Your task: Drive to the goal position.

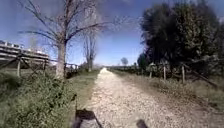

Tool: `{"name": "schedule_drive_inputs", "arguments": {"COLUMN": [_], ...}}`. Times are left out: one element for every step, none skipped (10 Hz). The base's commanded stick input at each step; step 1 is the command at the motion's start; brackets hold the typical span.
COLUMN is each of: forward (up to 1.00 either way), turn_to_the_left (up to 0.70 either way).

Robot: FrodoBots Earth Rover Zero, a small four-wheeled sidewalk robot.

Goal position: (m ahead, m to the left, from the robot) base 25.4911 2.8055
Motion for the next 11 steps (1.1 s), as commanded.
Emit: {"name": "schedule_drive_inputs", "arguments": {"forward": [0.5,0.5,0.5,0.5,0.5,0.5,0.5,0.5,0.5,0.5,0.5], "turn_to_the_left": [0.0,0.0,0.0,0.0,0.0,0.0,0.0,0.0,0.0,0.0,0.0]}}
